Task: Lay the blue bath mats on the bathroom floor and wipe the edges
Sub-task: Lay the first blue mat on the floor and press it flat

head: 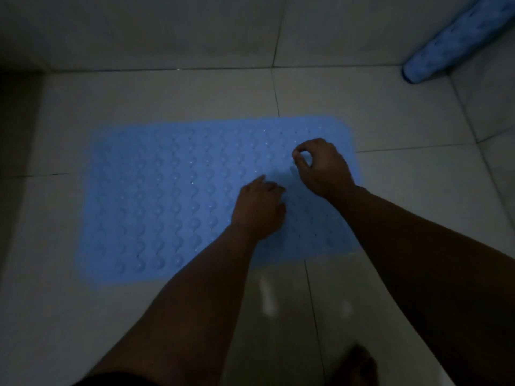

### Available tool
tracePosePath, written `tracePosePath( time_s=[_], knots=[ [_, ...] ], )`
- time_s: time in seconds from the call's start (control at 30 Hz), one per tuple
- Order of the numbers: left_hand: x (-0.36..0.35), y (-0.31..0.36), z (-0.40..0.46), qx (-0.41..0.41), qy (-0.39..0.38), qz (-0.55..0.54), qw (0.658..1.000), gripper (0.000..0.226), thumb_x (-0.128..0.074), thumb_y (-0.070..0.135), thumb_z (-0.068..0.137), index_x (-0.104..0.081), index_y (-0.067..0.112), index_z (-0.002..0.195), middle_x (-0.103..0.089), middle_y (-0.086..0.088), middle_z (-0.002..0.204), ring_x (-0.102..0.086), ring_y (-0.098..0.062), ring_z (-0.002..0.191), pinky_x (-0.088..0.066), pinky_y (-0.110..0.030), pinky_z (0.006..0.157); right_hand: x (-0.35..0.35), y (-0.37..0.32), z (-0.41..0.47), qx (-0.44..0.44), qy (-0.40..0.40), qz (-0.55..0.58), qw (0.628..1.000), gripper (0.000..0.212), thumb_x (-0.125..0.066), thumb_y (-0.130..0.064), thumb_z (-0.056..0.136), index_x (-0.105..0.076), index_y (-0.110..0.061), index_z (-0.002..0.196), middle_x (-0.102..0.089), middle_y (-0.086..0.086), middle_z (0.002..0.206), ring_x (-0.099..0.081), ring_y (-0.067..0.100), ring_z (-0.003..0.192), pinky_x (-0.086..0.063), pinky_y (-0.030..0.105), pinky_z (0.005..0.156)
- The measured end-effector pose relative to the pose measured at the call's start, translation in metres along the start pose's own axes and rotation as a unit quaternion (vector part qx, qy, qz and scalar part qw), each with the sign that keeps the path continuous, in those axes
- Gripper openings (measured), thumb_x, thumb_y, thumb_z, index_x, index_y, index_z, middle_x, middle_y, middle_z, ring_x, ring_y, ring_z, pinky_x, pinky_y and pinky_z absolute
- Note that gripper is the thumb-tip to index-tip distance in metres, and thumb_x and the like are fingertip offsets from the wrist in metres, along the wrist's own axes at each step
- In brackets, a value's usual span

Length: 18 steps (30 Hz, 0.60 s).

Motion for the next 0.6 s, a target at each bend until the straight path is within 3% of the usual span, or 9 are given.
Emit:
tracePosePath(
  time_s=[0.07,0.13,0.23,0.3,0.4,0.6],
  knots=[
    [0.017,-0.028,-0.021,0.044,0.018,0.031,0.998,0.057,-0.04,0.042,0.085,-0.066,0.02,0.13,-0.065,-0.007,0.134,-0.044,-0.039,0.142,-0.039,-0.049,0.107,-0.018,-0.023,-0.013,0.017,-0.006,-0.01,1.0,0.045,-0.043,-0.052,0.092,-0.07,-0.02,0.108,-0.068,0.006,0.112,-0.061,0.03,0.11,-0.049,0.049,0.094],
    [0.028,-0.053,-0.04,0.067,0.044,0.067,0.994,0.054,-0.04,0.04,0.084,-0.066,0.019,0.127,-0.065,-0.006,0.132,-0.043,-0.038,0.142,-0.038,-0.049,0.107,-0.041,-0.044,-0.028,0.017,-0.017,-0.02,1.0,0.048,-0.046,-0.049,0.096,-0.069,-0.016,0.121,-0.066,0.011,0.126,-0.057,0.033,0.124,-0.046,0.05,0.105],
    [0.043,-0.078,-0.061,0.103,0.07,0.085,0.989,0.054,-0.04,0.039,0.083,-0.066,0.017,0.124,-0.064,-0.008,0.132,-0.043,-0.038,0.142,-0.04,-0.05,0.104,-0.092,-0.07,-0.057,0.009,-0.113,-0.06,0.992,0.062,-0.041,-0.048,0.102,-0.044,-0.01,0.15,-0.035,0.015,0.161,-0.024,0.031,0.153,-0.021,0.048,0.121],
    [0.046,-0.087,-0.07,0.121,0.074,0.075,0.987,0.055,-0.042,0.04,0.083,-0.065,0.017,0.127,-0.062,-0.009,0.136,-0.042,-0.037,0.143,-0.041,-0.05,0.104,-0.122,-0.084,-0.079,0.045,-0.137,-0.078,0.987,0.072,-0.029,-0.052,0.1,-0.036,-0.006,0.154,-0.025,0.019,0.164,-0.017,0.035,0.154,-0.018,0.056,0.123],
    [0.048,-0.101,-0.082,0.133,0.075,0.054,0.987,0.057,-0.042,0.04,0.085,-0.062,0.019,0.135,-0.059,-0.007,0.141,-0.039,-0.034,0.145,-0.04,-0.05,0.106,-0.157,-0.096,-0.105,0.068,-0.149,-0.111,0.98,0.076,-0.03,-0.05,0.095,-0.035,-0.002,0.153,-0.024,0.025,0.162,-0.02,0.041,0.152,-0.019,0.065,0.119],
    [0.048,-0.119,-0.097,0.137,0.103,0.111,0.979,0.053,-0.042,0.04,0.086,-0.064,0.022,0.13,-0.062,-0.002,0.138,-0.041,-0.032,0.145,-0.033,-0.057,0.114,-0.17,-0.097,-0.116,0.057,-0.084,-0.151,0.983,0.074,-0.024,-0.058,0.103,-0.029,-0.008,0.157,-0.019,0.016,0.166,-0.014,0.029,0.156,-0.011,0.057,0.124]
  ],
)
Point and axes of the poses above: each hand's wrist, its own z-axis towards the middle knuckle, its own x-axis out of the back of the hand, y = z × x, the point moved 6 cm from there along z, towards the middle knuckle
